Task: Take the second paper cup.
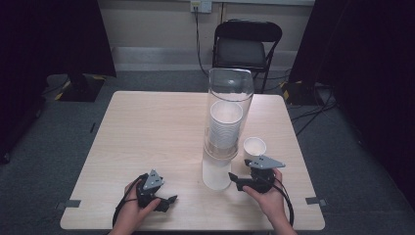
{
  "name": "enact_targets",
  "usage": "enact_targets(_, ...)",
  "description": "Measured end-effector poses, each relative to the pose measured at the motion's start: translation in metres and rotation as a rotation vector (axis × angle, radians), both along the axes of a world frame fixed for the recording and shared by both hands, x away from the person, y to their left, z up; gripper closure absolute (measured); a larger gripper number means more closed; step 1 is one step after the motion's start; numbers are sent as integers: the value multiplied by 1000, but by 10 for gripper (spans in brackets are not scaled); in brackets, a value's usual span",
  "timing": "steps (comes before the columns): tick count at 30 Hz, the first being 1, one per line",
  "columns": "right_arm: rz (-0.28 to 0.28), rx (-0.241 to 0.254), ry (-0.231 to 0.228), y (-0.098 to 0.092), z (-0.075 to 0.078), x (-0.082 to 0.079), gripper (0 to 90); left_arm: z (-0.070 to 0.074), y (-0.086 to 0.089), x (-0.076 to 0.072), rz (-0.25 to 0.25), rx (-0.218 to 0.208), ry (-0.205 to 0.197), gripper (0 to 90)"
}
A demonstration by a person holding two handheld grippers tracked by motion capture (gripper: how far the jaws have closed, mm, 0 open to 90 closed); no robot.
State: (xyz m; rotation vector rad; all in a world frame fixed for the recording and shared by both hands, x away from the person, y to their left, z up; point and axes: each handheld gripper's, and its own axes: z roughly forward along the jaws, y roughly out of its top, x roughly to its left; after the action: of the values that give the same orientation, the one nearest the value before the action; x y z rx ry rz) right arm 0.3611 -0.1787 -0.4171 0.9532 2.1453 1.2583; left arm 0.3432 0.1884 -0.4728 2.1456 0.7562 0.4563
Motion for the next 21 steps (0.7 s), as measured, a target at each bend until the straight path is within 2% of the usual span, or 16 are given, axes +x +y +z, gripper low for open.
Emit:
enact_targets(4,18,14,-7,7,4,0,204,0,0,0,-1,1,0,133)
enact_targets(7,44,34,-30,17,9,0,202,0,0,0,0,0,0,133)
enact_targets(9,47,33,-37,18,10,-1,202,0,0,0,0,1,1,133)
enact_targets(14,60,67,-55,29,17,1,195,0,0,0,0,1,0,133)
enact_targets(15,64,85,-76,31,21,2,195,0,0,0,0,1,0,133)
enact_targets(18,77,100,-78,34,23,4,195,0,0,0,-1,1,0,133)
enact_targets(21,88,104,-101,40,28,6,188,0,0,0,-1,2,0,133)
